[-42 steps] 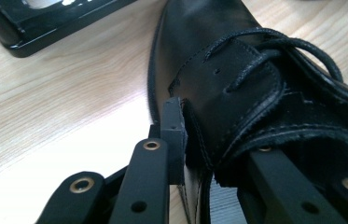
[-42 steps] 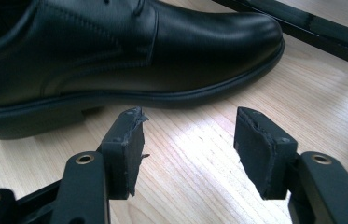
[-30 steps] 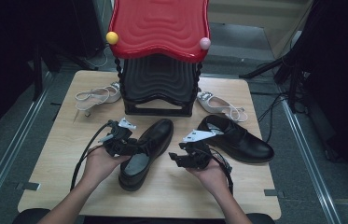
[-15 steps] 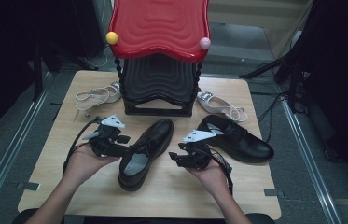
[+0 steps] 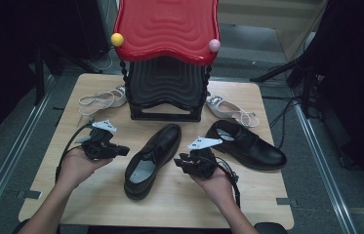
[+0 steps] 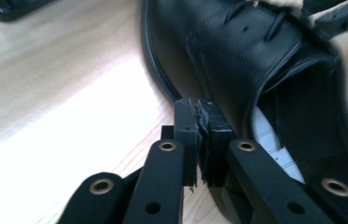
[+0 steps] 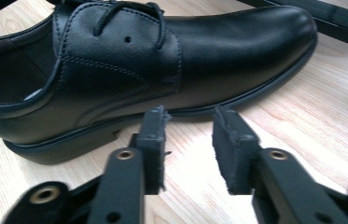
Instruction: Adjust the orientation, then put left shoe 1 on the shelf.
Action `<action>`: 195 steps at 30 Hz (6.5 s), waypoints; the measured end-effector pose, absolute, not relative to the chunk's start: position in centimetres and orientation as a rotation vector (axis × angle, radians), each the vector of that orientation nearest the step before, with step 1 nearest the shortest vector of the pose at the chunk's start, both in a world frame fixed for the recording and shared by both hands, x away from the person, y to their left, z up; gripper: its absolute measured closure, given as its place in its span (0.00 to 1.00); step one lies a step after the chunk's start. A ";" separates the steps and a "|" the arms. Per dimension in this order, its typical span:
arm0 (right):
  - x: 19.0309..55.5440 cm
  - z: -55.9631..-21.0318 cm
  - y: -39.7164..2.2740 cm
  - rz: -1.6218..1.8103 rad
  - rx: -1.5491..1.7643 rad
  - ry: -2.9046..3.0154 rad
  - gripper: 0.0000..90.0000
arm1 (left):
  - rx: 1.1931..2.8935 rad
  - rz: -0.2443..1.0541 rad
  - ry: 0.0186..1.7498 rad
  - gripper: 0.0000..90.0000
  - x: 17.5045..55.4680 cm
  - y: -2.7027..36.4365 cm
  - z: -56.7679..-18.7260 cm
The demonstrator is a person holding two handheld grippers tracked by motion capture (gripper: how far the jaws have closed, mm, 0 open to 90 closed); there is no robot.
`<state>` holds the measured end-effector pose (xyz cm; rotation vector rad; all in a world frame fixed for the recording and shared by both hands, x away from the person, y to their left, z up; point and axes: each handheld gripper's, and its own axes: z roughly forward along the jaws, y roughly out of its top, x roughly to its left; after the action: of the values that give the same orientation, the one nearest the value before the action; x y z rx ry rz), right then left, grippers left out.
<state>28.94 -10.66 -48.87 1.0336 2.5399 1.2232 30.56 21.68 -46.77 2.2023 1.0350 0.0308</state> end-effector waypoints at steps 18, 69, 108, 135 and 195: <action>28.9 -49.9 -8.0 1.217 0.989 2.614 1.00 | 2.265 0.002 1.018 1.00 31.4 19.2 -50.7; 30.8 -49.3 -14.6 1.113 1.264 2.462 1.00 | 2.147 -0.096 1.003 1.00 31.2 11.0 -51.8; 30.4 -44.4 -15.9 1.199 1.500 2.526 0.71 | 2.162 -0.022 0.893 0.90 34.5 16.4 -41.9; 29.6 -43.5 -10.1 1.087 1.510 2.751 0.61 | 2.101 0.109 0.796 0.99 38.3 17.1 -31.6; 30.5 -47.8 -6.3 0.790 1.483 2.828 0.88 | 2.055 0.261 0.948 1.00 47.2 16.4 -23.7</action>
<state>30.53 -6.31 -47.75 1.4827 2.8277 0.7898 47.20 16.43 -23.69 2.0549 0.9477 0.2611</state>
